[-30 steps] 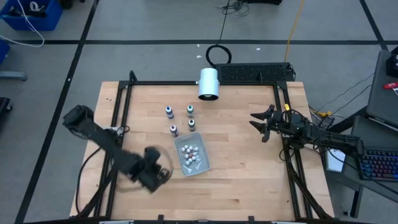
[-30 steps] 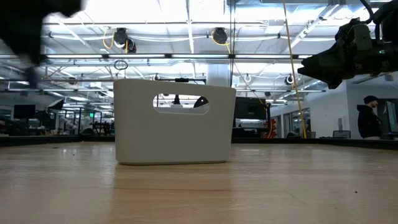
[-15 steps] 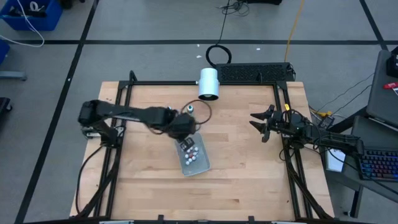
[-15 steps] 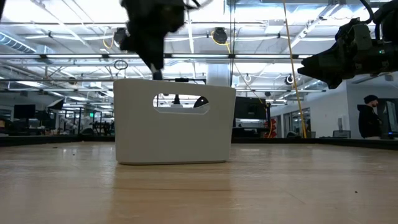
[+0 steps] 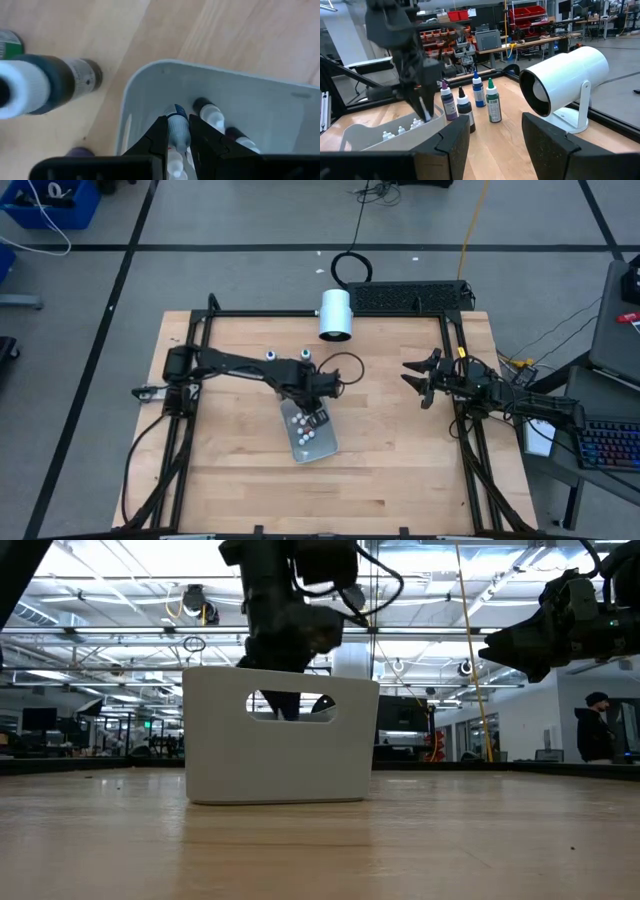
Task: Pick & Place food coloring
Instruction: Put the small blue food coloring bottle into the gray bin, then put the large black food coloring bottle into the gray bin
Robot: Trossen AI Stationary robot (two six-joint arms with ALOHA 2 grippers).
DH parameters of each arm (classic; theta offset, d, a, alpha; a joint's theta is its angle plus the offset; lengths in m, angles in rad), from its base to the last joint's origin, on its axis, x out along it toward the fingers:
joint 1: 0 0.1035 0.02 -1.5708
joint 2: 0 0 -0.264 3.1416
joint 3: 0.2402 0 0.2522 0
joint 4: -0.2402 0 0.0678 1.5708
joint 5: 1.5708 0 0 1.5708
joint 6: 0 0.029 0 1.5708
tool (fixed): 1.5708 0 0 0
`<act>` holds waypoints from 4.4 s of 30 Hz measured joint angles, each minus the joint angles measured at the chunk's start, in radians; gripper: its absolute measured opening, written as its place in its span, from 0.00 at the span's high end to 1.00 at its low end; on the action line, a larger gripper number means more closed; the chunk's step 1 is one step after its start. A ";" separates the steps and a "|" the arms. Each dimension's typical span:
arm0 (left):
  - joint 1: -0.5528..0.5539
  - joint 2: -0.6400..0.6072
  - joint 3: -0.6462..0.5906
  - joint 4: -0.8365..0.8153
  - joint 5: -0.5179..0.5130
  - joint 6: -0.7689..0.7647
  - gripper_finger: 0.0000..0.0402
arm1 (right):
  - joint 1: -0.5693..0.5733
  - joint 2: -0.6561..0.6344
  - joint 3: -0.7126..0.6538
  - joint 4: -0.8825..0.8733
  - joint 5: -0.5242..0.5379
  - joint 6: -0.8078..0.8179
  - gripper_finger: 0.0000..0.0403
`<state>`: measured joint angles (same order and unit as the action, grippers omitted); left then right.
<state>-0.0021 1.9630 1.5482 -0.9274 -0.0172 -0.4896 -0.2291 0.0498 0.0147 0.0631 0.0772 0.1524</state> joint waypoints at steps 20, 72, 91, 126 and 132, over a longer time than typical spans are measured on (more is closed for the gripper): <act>-0.003 0.072 -0.001 0.018 0.014 -0.017 0.86 | 0.000 0.000 0.000 0.000 0.000 0.000 0.58; -0.013 0.080 -0.017 0.021 -0.008 -0.051 0.80 | 0.000 0.000 0.000 -0.001 0.000 0.000 0.58; -0.019 0.080 -0.017 0.021 -0.006 -0.062 0.74 | 0.000 0.000 0.000 0.000 0.000 0.000 0.58; -0.028 -0.294 -0.016 -0.086 -0.174 0.012 0.47 | 0.000 0.006 0.000 -0.001 0.000 0.000 0.58; -0.079 -0.531 -0.049 -0.228 -0.520 -0.052 0.46 | 0.000 0.006 0.000 0.000 0.000 0.000 0.58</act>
<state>-0.0811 1.4315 1.4990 -1.1558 -0.5373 -0.5419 -0.2293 0.0559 0.0151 0.0631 0.0772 0.1524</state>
